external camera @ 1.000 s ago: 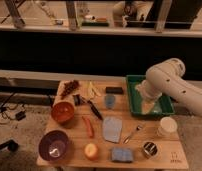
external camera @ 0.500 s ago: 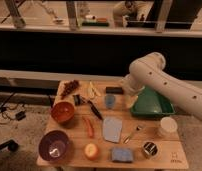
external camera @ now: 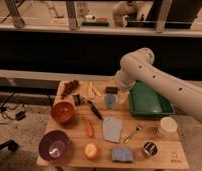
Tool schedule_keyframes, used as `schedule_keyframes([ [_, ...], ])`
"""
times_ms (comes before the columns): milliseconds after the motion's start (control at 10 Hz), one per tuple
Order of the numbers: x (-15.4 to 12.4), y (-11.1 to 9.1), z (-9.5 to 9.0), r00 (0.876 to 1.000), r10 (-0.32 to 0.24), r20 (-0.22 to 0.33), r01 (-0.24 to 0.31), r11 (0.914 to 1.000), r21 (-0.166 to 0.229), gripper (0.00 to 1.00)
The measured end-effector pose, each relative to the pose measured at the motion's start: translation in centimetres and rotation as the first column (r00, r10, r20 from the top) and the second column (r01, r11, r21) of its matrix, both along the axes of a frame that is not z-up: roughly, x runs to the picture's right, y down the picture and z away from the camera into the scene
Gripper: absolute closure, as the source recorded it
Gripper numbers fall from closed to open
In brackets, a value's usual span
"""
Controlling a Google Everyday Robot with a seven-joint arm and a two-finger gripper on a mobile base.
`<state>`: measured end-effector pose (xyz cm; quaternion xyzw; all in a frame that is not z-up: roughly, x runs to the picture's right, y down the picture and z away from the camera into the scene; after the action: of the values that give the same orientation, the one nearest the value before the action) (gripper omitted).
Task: Place grapes in red bowl
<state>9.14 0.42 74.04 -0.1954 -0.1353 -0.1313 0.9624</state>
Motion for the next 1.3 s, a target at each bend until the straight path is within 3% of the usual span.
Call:
schedule_keyframes([
  [600,-0.1,0.0,0.1,1.0,0.001,0.007,-0.001,1.0,0.002,0.2],
  [800,-1.5,-0.8,1.0,1.0,-0.013,0.024,0.013,0.9999,0.011,0.2],
  [1000,-4.1,-2.1,3.1,0.998,-0.033,0.054,0.032,0.9994,0.016,0.2],
  [1300,-5.8,-3.7,5.4,0.995,-0.042,0.089,0.041,0.999,0.019,0.2],
])
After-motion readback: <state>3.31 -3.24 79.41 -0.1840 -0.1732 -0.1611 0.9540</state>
